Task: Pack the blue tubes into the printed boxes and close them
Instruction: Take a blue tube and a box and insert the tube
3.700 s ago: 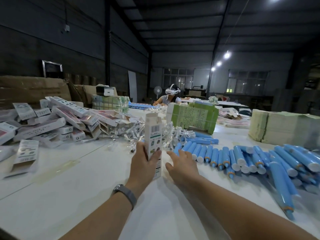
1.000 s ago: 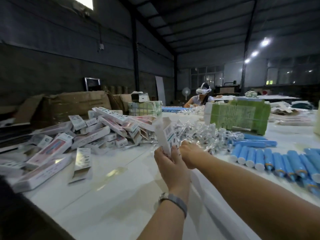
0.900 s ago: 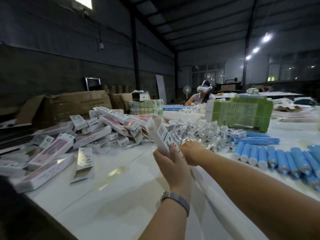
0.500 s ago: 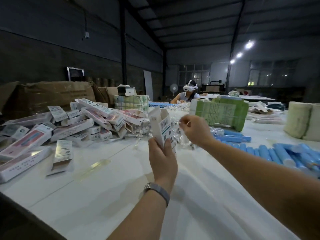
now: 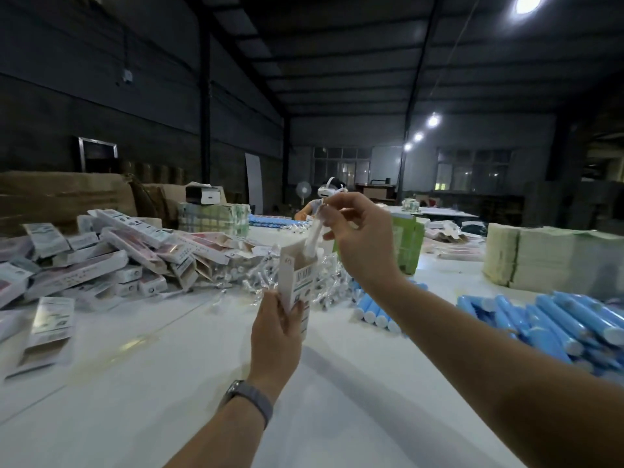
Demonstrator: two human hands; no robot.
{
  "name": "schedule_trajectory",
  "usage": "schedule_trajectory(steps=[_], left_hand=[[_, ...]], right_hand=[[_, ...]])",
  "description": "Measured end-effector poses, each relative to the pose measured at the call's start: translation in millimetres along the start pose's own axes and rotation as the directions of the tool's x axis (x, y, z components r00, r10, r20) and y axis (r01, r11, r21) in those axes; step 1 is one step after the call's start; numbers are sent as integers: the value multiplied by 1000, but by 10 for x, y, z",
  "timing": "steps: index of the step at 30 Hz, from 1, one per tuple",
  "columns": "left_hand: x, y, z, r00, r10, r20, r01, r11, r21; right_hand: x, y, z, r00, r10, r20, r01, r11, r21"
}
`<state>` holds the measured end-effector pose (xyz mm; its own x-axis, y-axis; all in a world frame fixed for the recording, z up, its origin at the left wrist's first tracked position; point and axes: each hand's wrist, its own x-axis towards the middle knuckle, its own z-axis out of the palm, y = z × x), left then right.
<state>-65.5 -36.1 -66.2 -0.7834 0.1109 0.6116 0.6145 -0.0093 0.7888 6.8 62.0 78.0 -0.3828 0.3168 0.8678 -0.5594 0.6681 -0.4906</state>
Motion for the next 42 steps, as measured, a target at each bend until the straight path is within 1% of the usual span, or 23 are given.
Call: schedule_trajectory(steps=[2,5,6,10,12,14,15,17,19,22,24,26,27,32,35,36,39,40,42], left_hand=[[7,22,0,1000,-3,13,3,1000,-3],[12,33,-5,999,32,26,-33,999,32],[8,34,-4,999,40,28,-41,998,45],[0,34,2,999,37,30,-38,998,51],[-6,30,-1,998,43,37,-45,998,51],[-5,20,4,999,37,38,-38,998,47],[-7,17,6,999,35,39,-37,998,43],[-12,20,9,998,31,46,-33,999,36],[-6,27,14,999,12,50,-13,1000,18],[-12,43,4,998,-15,57,16,1000,-17],[-35,71,0,996,-30,80,34,998,-45],[-47,88,1,994,-37,105,44,997,-68],[-52,93,-4,993,-36,115,45,996,-71],[-42,80,1,989,-35,142,49,994,-98],[-43,49,14,991,-17,130,34,991,-128],[-47,46,14,990,-23,137,44,988,-151],[-70,54,16,975,-72,211,136,941,-309],[-76,52,28,973,-59,222,133,931,-339],[-75,58,47,980,-9,198,76,939,-335]], right_hand=[[-13,46,36,999,-22,31,25,996,-84],[-44,97,40,993,-109,53,118,968,-223],[-36,108,31,992,-118,39,124,965,-233],[-30,116,10,996,-92,-6,89,981,-171],[-79,138,8,992,-109,60,120,965,-231],[-155,194,-8,976,-154,155,198,924,-327],[-187,237,-26,970,-158,185,214,915,-342],[-232,317,-63,967,-113,227,190,916,-352],[-273,380,-81,962,-62,267,172,895,-412],[-333,403,-61,964,-13,267,130,895,-427],[-380,383,-34,953,-33,301,164,892,-421],[-431,371,-11,938,-79,336,236,856,-459],[-450,360,0,936,-80,344,250,837,-486],[-444,274,48,933,31,358,209,763,-611],[-410,230,68,930,94,354,148,788,-598],[-410,230,71,931,104,351,121,818,-563],[-493,279,93,926,118,359,36,917,-396],[-532,309,99,929,130,346,4,932,-361],[-599,366,108,948,144,284,-53,951,-305]])
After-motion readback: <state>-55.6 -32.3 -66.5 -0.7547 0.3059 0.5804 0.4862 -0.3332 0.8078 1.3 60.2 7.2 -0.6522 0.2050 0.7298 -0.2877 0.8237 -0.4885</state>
